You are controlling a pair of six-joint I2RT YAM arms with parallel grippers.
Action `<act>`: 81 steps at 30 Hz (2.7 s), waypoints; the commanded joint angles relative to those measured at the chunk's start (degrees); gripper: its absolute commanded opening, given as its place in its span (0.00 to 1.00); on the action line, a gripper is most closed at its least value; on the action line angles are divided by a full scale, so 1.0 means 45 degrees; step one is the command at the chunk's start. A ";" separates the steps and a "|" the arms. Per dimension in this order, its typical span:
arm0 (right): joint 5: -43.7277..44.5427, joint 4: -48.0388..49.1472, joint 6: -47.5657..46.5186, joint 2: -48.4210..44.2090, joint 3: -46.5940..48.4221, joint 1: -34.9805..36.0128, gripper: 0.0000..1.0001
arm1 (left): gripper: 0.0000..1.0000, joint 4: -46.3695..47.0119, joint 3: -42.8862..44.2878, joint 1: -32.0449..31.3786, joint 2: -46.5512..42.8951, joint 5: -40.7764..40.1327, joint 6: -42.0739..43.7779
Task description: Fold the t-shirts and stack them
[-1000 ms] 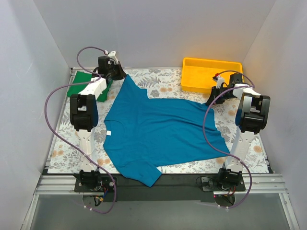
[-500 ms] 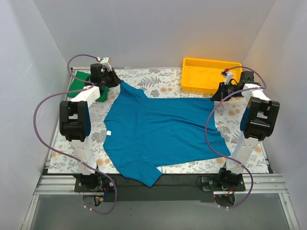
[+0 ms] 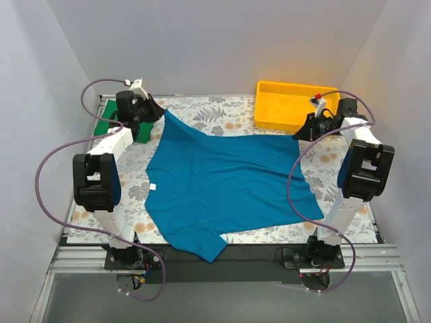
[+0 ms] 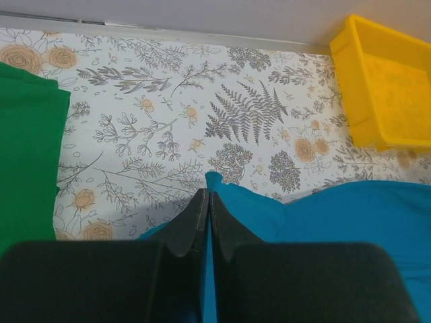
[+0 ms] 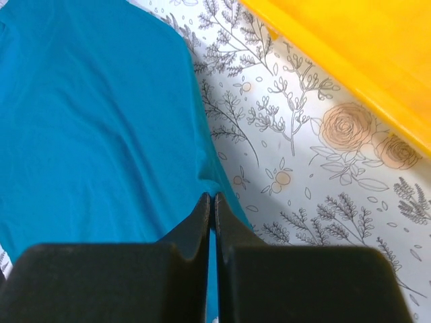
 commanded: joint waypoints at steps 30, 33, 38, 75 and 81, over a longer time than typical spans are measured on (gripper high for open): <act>0.0757 -0.0039 0.0005 0.1100 0.3046 0.0725 0.01 | 0.00 0.0707 0.0669 0.0998 0.0189 0.2265 -0.0846; 0.0347 0.0019 -0.0092 0.1158 0.2850 0.0705 0.01 | 0.00 0.0941 0.0083 0.0978 -0.0241 0.2343 -0.0924; -0.0199 0.0019 -0.0288 0.1257 0.2753 0.0725 0.01 | 0.00 0.1117 -0.0661 0.0998 -0.0865 0.2597 -0.1061; -0.0885 0.0351 -0.1889 0.0241 0.1171 0.0061 0.01 | 0.00 0.1332 -0.5271 0.0978 -0.6491 0.3125 -0.1725; -0.0670 0.0449 -0.1909 0.0377 0.1092 0.0002 0.01 | 0.00 0.1293 -0.5642 0.0978 -0.6999 0.3300 -0.1959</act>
